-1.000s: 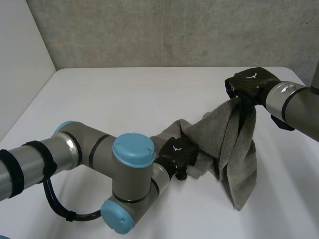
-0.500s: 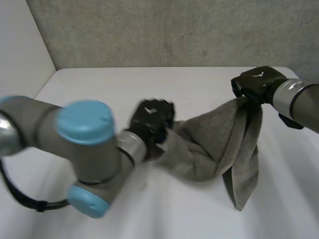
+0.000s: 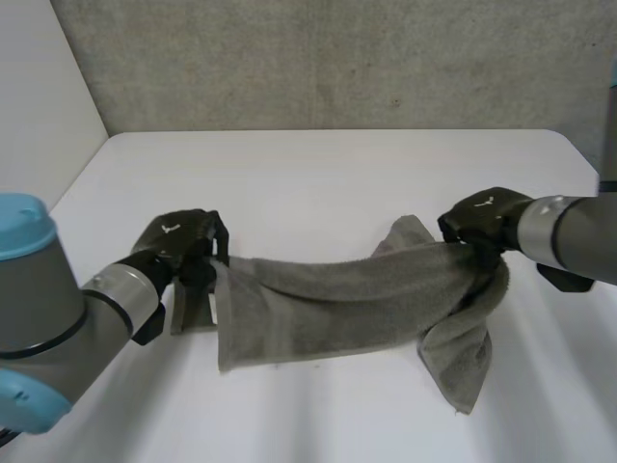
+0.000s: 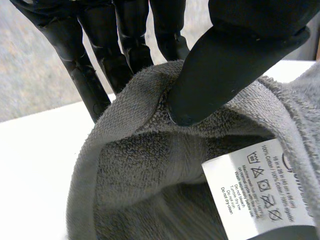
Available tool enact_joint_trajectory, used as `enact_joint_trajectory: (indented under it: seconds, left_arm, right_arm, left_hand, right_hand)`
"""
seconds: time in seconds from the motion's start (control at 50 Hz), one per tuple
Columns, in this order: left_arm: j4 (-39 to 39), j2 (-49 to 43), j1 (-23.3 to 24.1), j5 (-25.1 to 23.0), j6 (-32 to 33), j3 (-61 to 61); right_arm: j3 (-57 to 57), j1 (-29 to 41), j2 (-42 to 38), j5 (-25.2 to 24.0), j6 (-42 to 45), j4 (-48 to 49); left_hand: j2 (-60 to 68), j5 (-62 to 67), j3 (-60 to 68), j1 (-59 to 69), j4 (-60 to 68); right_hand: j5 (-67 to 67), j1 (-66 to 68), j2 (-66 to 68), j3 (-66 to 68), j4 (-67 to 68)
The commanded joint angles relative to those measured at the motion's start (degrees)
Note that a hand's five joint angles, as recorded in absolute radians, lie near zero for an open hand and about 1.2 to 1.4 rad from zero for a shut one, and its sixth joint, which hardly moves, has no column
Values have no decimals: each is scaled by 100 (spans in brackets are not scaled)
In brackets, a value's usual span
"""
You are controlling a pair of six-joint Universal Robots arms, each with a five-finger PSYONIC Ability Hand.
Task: Fold the towel.
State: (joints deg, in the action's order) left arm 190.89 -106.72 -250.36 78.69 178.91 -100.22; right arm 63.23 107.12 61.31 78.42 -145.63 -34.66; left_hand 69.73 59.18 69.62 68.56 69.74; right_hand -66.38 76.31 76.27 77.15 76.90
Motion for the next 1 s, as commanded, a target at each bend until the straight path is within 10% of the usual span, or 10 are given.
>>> enact_joint_trajectory:
  seconds: [0.02,0.24,0.78,1.0]
  left_arm:
    - [18,-727,40,112,-93,1479]
    - [616,-191,-101,824,-1482,4010]
    - [168,1338,-355,384,-1640,1119]
    - [203,488,-566,410,-1561,960]
  right_arm:
    - [-1401,257,-717,59,-27,1110]
    - [-2552,283,-145,77,-282,3967]
    - [-1225,213,821,-99,-625,1014]
    - [-1480,230,-618,-134,-537,1014]
  left_hand:
    - [1027,1082,1038,1144,1026]
    - [1027,1082,1038,1144,1026]
    - [1027,1082,1038,1144,1026]
    - [1027,1082,1038,1144,1026]
  right_hand:
    - [-362,369,373,285,310]
    - [-362,369,373,285,310]
    - [-362,369,373,285,310]
    - [-362,369,373,285,310]
